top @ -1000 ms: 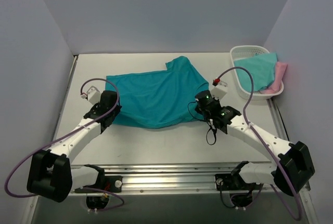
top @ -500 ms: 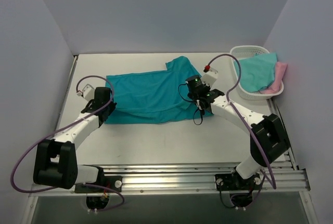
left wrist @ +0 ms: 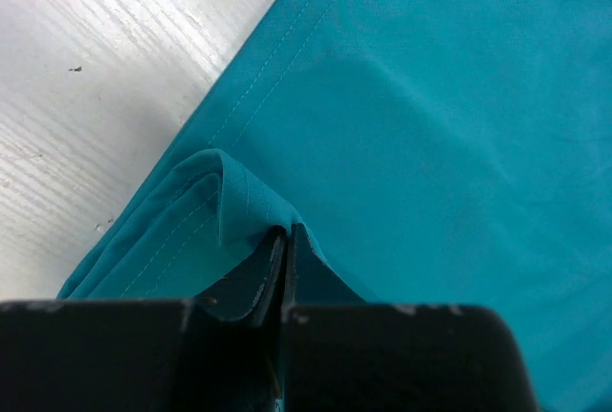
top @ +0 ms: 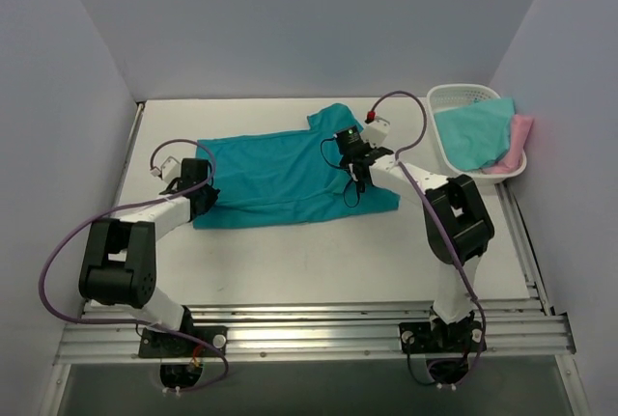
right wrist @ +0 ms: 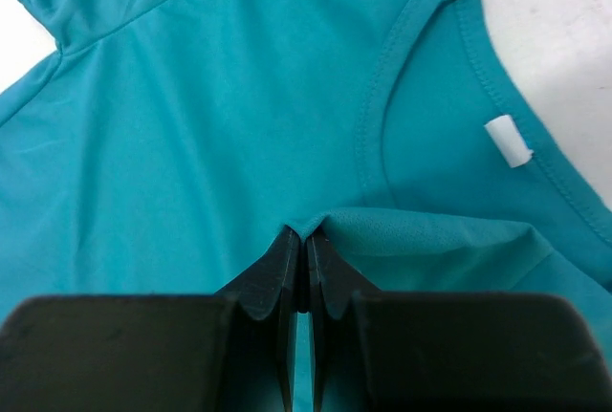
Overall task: Fold and stack the t-shirts
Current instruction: Fold the tshirt
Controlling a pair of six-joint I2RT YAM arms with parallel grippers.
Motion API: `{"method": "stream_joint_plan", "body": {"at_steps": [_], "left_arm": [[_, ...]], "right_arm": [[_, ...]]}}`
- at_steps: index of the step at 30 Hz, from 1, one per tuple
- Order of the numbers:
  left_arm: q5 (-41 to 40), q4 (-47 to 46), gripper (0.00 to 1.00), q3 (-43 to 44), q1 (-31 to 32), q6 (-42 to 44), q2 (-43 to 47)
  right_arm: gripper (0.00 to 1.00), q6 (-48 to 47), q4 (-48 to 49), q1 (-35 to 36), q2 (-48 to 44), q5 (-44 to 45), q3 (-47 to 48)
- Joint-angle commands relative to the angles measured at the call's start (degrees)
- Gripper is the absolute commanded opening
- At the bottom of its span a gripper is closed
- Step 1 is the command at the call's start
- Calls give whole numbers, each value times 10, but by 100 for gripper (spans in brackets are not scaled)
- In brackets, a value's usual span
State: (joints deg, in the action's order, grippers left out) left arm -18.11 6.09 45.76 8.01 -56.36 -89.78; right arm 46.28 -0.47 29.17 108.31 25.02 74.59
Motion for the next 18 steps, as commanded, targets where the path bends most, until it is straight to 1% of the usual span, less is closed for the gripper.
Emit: {"method": "stream_joint_plan", "body": {"at_steps": [1,6,13,18], "left_arm": [[13,-37,2,31,-10,0,-19],[16,-44,2,44,-13,2,-37],[12,-50,2,39,-24,-3,-48],[9,-50,2,58,-29,9,-62]], "right_arm": [[0,-3,-1,-4,20,6,29],[0,-3,-1,-6,45,7,50],[0,-3,-1,-10,53,23,62],[0,-3,-3,-15,64,34,72]]}}
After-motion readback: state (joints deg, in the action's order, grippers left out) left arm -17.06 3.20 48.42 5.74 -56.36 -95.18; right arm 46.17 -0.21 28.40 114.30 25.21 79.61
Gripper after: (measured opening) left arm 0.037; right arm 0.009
